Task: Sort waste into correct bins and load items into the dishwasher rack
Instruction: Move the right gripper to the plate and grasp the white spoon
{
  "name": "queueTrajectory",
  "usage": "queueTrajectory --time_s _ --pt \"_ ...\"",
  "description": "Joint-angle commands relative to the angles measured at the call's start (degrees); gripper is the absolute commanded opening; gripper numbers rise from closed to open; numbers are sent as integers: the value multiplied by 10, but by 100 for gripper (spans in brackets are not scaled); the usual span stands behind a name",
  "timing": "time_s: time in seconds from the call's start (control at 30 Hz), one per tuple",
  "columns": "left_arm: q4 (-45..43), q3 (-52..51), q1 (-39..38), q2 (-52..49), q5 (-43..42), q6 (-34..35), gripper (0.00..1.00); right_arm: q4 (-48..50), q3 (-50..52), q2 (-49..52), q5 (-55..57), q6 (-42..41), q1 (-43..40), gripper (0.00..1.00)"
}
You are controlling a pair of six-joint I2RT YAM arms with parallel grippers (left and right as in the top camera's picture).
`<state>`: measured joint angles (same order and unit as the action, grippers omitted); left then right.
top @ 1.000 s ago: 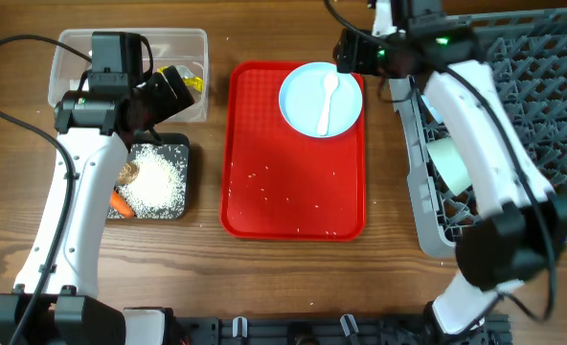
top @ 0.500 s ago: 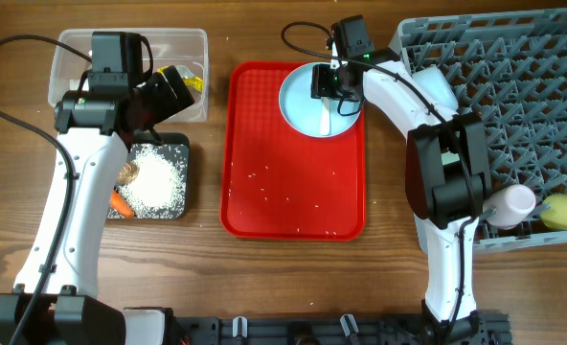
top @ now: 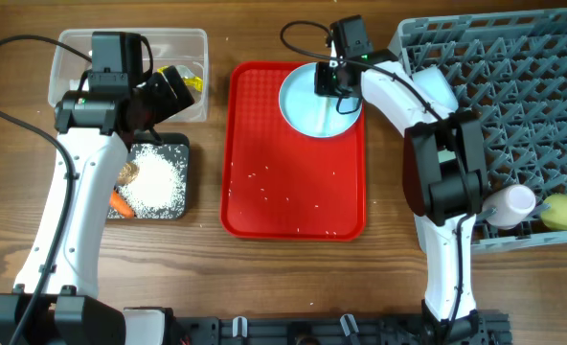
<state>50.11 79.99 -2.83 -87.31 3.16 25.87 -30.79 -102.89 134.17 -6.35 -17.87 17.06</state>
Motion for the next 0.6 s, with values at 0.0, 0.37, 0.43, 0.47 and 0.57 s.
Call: queueTrajectory --time_s 0.0,0.37,0.43,0.47,0.57 --pt "-1 4 1 2 4 5 100 -1 3 31 3 14 1 8" --pt "-1 4 1 2 4 5 100 -85 -6 -81 6 42 -3 4" --pt "-1 4 1 2 4 5 100 -108 -6 -124 6 42 -6 4" --pt "-1 4 1 2 4 5 100 -116 -6 -142 6 41 -9 4" --pt "-1 4 1 2 4 5 100 -150 -6 -204 6 27 -28 4"
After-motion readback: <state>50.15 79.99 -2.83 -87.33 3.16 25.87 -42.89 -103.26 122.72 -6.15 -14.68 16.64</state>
